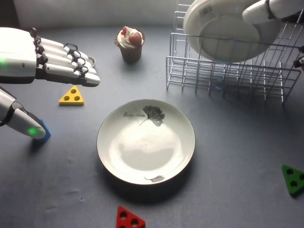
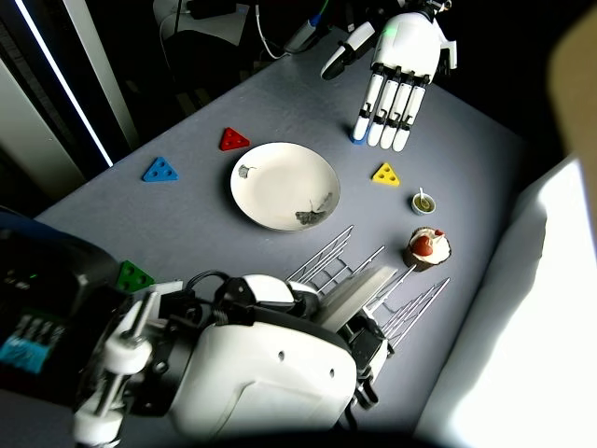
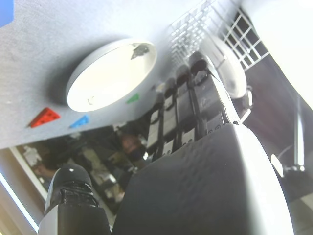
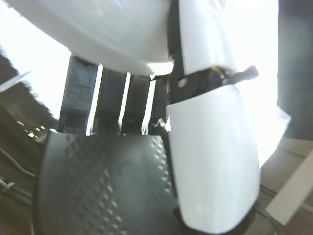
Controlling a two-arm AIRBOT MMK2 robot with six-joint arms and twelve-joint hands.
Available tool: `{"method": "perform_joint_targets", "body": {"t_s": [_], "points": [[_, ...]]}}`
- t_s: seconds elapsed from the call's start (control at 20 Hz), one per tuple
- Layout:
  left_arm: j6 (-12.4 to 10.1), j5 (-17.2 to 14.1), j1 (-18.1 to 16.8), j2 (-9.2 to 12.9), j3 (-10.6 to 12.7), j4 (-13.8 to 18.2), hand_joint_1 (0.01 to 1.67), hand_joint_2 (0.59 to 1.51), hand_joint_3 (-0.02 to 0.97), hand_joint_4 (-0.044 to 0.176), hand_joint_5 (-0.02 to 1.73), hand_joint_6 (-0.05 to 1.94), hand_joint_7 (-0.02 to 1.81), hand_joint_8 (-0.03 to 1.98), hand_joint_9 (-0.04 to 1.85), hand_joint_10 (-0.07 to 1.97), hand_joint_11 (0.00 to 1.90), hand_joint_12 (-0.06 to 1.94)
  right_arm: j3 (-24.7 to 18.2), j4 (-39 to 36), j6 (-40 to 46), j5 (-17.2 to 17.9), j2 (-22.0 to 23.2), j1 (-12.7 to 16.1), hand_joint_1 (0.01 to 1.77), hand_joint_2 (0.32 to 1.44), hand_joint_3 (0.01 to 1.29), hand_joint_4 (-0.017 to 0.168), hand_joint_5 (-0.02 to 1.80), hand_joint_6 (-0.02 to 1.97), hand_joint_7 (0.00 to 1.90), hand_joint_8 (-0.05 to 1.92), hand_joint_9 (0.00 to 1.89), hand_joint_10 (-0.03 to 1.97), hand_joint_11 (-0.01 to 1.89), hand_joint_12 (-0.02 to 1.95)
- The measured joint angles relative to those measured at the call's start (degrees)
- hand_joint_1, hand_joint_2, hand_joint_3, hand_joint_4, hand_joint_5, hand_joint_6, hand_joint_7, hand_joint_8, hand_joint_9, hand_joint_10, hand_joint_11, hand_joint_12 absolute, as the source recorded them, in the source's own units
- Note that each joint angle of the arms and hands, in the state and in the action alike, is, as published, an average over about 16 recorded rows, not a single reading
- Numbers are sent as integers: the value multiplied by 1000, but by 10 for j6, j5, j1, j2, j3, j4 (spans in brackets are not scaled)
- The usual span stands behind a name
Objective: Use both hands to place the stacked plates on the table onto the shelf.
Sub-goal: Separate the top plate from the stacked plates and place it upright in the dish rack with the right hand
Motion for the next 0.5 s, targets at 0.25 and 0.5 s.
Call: {"method": "perform_joint_targets", "body": {"t_s": [0.25,0.5], "points": [[-3,-4,-1,0,0,1,100,1028,-2,2,128,9,179,12,194,12,208,16,4,-13,20,11,-7,-3,1289,970,14,-8,895,429,975,203,1025,198,1077,224],[-10,-18,-2,0,-5,2,99,1028,-1,1,131,9,171,12,184,12,205,16,4,-30,39,23,-8,-6,1206,968,15,-7,856,154,938,9,984,13,1038,86]]}}
